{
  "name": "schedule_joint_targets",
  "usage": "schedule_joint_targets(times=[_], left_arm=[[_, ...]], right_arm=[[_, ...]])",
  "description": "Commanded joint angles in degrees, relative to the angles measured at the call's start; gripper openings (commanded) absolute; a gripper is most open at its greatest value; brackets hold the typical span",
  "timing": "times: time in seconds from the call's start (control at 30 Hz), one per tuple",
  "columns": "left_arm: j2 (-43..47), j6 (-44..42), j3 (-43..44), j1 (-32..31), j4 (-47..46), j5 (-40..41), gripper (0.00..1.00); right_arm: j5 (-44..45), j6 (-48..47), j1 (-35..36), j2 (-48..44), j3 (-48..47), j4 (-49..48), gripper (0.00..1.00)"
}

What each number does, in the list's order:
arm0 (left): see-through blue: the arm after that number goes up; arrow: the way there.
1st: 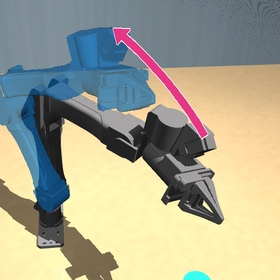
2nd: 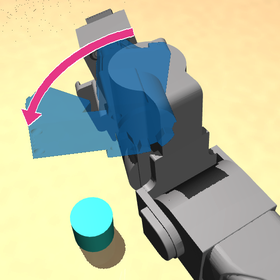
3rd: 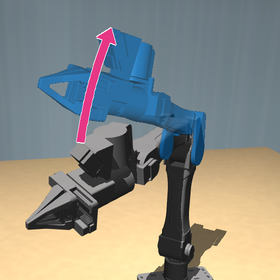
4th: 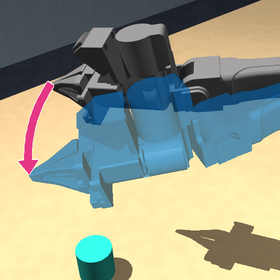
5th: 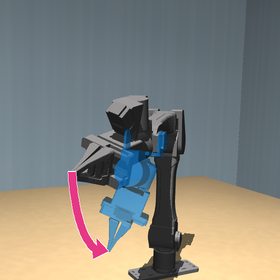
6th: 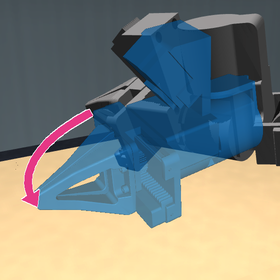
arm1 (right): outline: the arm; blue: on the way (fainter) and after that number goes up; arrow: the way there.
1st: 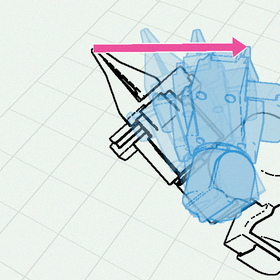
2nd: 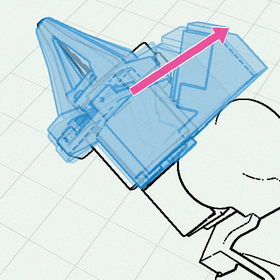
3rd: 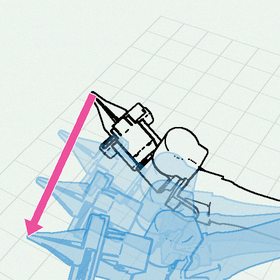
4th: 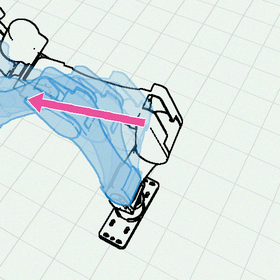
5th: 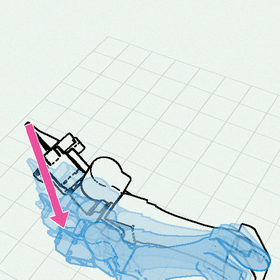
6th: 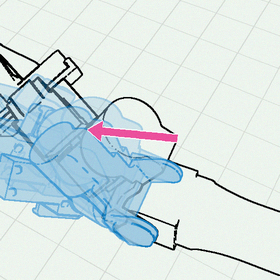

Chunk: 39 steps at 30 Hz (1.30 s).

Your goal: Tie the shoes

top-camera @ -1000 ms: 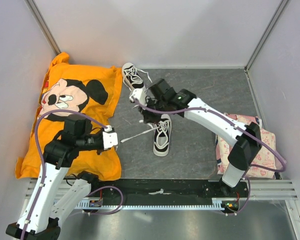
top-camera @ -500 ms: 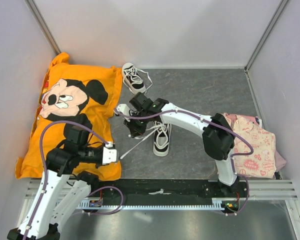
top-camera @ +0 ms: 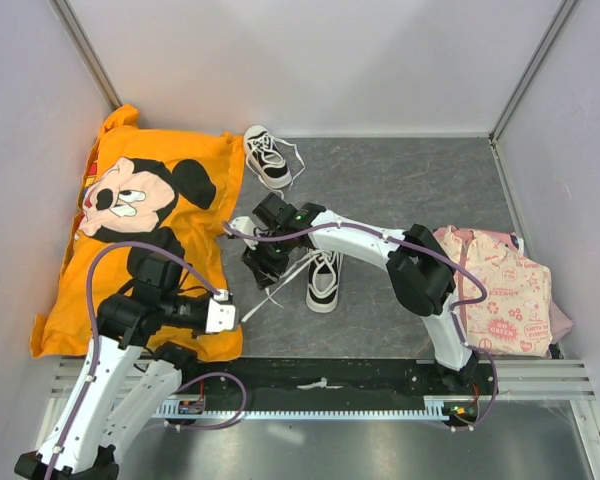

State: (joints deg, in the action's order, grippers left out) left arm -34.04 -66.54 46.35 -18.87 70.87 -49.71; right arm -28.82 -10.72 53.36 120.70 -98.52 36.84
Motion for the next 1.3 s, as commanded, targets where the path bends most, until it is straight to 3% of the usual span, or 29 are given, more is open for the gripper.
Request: schedule_joint_targets(times=[0.0,0.17,0.33,0.53,0.67,0.83,0.97,1.13,1.27], left_arm=[[-2.3,0.4,3.7,-0.1,-5.8,-2.0,0.02],[-7.3,3.1,7.3,-0.1,-11.4,-0.7,0.02],[-15.5,16.1,11.9,-0.1,-24.9,3.6,0.01],[-31.9,34.4,20.5,-0.1,-39.7,10.8,0.01],[-42.7,46.5,25.1,-0.2,-47.6,16.9,0.01],[-53.8,51.3,28.3,-0.2,-55.3,21.8,0.02],[-64.0,54.8,30.4,-0.3,-58.3,24.8,0.05],[-73.0,56.4,34.3,-0.4,-58.6,29.0,0.03],[-76.5,53.0,35.2,-0.3,-56.4,29.5,0.02]], right_arm=[[-1.4,-0.1,-0.9,-4.9,-3.3,1.7,0.66],[-2.5,-0.3,-6.3,-9.3,-7.7,5.1,0.76],[-1.9,-0.2,-15.3,-16.3,-6.9,6.1,0.82],[1.0,-2.7,-24.9,-28.2,3.2,6.8,0.9],[9.3,-5.4,-25.9,-40.2,13.9,5.2,0.98],[15.2,-3.1,-25.9,-51.2,24.8,0.6,0.98],[20.0,-0.8,-25.8,-56.4,27.3,1.7,0.98],[16.3,-4.7,-25.9,-57.3,28.8,6.3,0.98],[15.6,-7.2,-25.9,-56.0,30.6,7.5,0.98]])
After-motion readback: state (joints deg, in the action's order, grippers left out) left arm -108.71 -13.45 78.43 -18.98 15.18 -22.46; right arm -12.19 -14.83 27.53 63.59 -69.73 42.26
